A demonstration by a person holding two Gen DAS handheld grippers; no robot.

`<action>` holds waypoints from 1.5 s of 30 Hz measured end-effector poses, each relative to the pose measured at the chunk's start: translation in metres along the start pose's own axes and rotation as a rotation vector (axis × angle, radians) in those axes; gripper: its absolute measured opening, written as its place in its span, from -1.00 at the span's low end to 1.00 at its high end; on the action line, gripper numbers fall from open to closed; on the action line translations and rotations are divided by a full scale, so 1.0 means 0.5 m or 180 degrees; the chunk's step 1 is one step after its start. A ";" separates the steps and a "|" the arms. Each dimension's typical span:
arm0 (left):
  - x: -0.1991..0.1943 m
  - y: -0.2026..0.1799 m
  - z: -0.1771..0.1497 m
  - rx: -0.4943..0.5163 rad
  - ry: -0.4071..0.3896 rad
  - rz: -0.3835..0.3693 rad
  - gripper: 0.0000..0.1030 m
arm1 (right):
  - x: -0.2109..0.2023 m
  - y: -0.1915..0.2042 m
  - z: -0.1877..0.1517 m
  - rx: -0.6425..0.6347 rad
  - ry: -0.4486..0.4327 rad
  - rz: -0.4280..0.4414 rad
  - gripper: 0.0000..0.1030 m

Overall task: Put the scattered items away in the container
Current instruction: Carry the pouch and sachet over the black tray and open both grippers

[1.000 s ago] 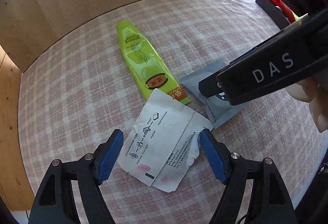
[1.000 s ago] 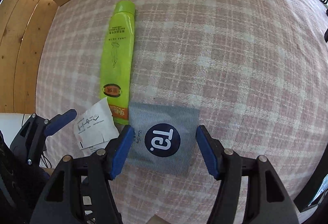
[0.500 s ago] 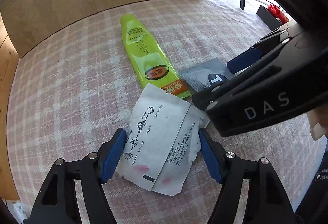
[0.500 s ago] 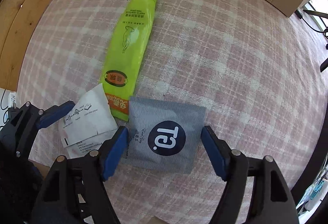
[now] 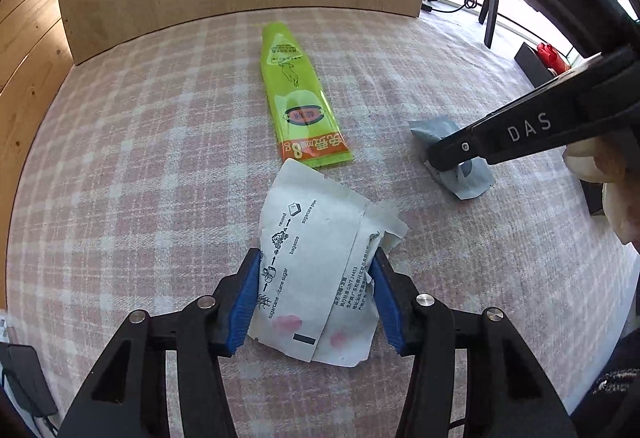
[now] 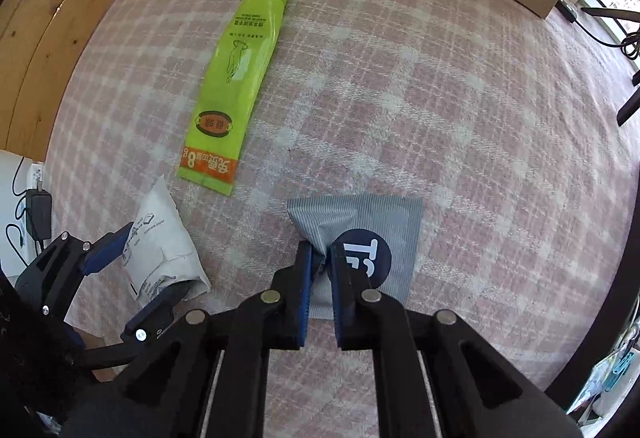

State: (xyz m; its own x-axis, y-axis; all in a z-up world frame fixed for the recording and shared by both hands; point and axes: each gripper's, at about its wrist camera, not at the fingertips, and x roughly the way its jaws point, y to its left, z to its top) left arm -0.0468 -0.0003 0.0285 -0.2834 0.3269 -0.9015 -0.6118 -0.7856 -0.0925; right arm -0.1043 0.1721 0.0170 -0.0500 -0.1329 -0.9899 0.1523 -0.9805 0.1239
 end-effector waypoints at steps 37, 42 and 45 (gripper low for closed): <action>-0.078 -0.609 0.315 0.0658 -0.0476 -0.0621 -0.10 | -0.432 -0.752 -0.246 0.1185 -0.1217 -0.0235 -0.86; -0.041 -0.733 0.344 0.0802 -0.0386 -0.0806 -0.10 | -0.449 -0.909 -0.279 0.1538 -0.1239 -0.0512 -0.86; -0.025 -0.795 0.353 0.0911 -0.0330 -0.0890 -0.10 | -0.452 -0.979 -0.295 0.1709 -0.1239 -0.0615 -0.86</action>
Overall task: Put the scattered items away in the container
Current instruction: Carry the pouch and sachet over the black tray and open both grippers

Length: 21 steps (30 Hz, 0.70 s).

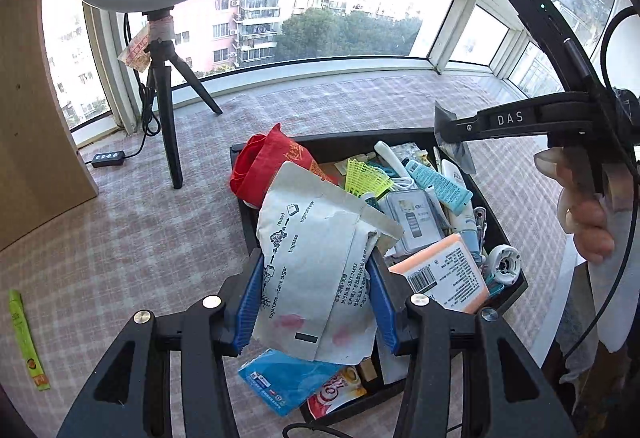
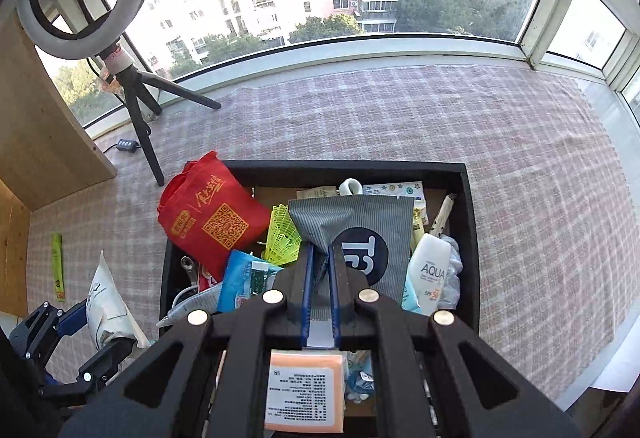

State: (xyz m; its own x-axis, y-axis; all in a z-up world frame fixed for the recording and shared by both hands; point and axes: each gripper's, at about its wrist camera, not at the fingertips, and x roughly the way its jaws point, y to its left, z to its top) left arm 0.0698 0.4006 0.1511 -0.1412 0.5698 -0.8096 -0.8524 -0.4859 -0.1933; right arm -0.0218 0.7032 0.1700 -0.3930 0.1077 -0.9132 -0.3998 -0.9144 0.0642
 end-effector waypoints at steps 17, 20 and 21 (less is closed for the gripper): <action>0.053 -0.111 0.040 0.0207 0.0157 -0.0059 0.23 | -0.006 -0.095 0.008 0.0263 0.0033 0.0000 -0.14; 0.026 -0.068 0.035 0.0018 0.0060 -0.0004 0.23 | -0.004 -0.069 0.006 0.0209 0.0073 0.0088 -0.07; 0.016 -0.053 0.033 -0.0032 0.0026 0.0029 0.23 | -0.006 -0.057 0.005 0.0172 0.0059 0.0096 -0.07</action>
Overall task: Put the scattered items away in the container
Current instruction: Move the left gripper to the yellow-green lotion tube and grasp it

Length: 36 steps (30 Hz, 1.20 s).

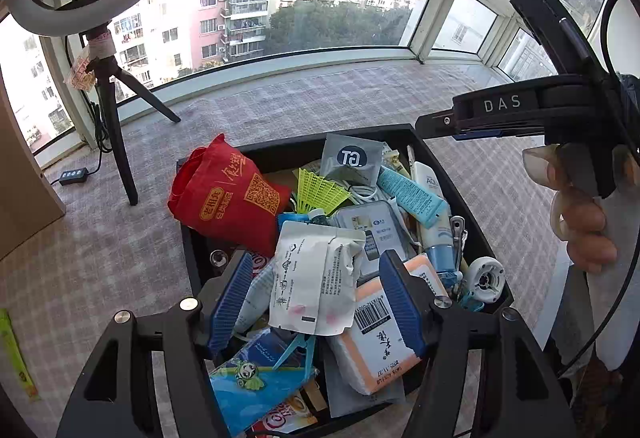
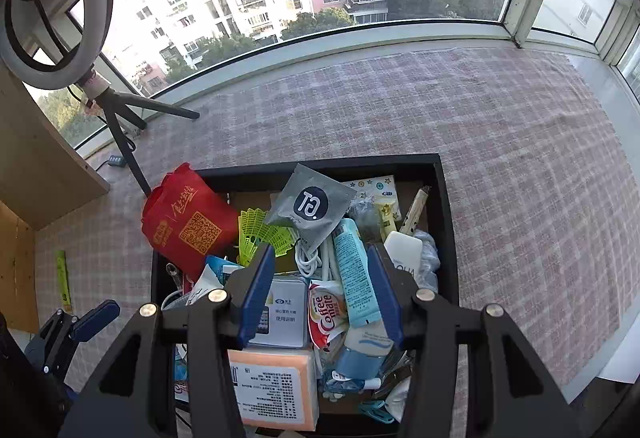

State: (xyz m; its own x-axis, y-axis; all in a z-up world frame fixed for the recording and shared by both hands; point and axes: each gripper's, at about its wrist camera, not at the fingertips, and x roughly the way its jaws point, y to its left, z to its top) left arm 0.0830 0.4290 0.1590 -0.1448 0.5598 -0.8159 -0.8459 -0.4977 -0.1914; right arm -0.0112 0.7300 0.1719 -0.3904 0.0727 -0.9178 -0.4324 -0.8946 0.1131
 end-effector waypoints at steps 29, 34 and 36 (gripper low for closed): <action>-0.236 0.649 -0.326 -0.1809 -0.0271 0.1582 0.23 | 0.088 0.645 -0.203 -0.1465 0.0086 0.0444 -0.07; -0.223 0.709 -0.345 -0.1961 -0.0255 0.1589 0.24 | 0.105 0.672 -0.225 -0.1512 0.0190 0.0433 -0.07; -0.215 0.733 -0.348 -0.2012 -0.0256 0.1582 0.27 | 0.107 0.669 -0.226 -0.1480 0.0210 0.0419 -0.07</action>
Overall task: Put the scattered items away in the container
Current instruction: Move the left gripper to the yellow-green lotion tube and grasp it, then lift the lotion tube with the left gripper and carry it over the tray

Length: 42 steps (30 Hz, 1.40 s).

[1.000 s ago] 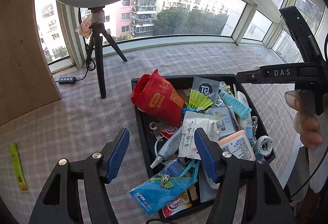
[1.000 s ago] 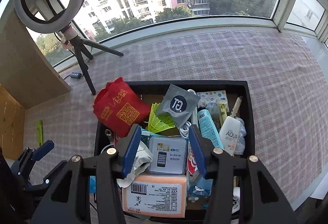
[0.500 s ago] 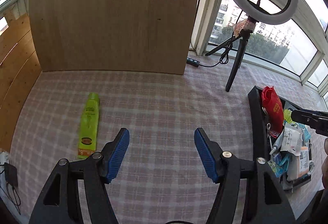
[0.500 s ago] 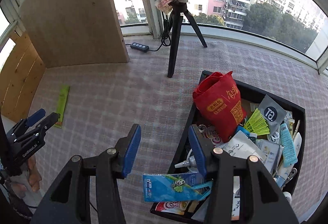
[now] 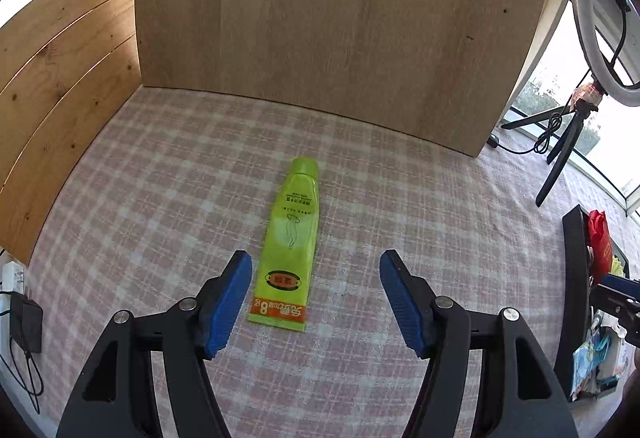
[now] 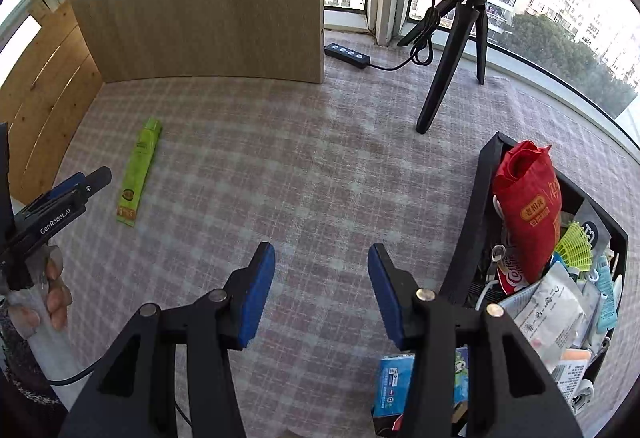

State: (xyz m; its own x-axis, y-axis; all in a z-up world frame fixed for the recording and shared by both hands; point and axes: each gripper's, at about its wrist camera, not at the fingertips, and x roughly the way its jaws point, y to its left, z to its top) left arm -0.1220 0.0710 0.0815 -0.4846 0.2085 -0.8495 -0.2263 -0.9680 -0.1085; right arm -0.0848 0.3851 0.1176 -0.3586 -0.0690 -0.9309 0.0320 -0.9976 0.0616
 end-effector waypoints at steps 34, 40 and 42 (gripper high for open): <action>0.243 -0.015 0.086 0.0175 0.0494 0.0344 -0.23 | -0.003 -0.128 -0.019 0.0641 0.0061 0.0064 -0.07; 0.223 -0.025 0.073 0.0143 0.0511 0.0241 -0.30 | -0.018 -0.174 -0.032 0.0815 0.0018 0.0077 -0.07; 0.198 -0.031 0.069 0.0130 0.0458 0.0158 -0.30 | -0.025 -0.187 -0.037 0.0869 -0.0007 0.0084 -0.07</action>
State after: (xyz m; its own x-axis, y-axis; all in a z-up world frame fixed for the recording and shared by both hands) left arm -0.1958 0.1115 0.0167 -0.3707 0.1354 -0.9188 -0.2406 -0.9696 -0.0458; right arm -0.0659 0.4795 0.1167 -0.3629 -0.0947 -0.9270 -0.2112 -0.9606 0.1808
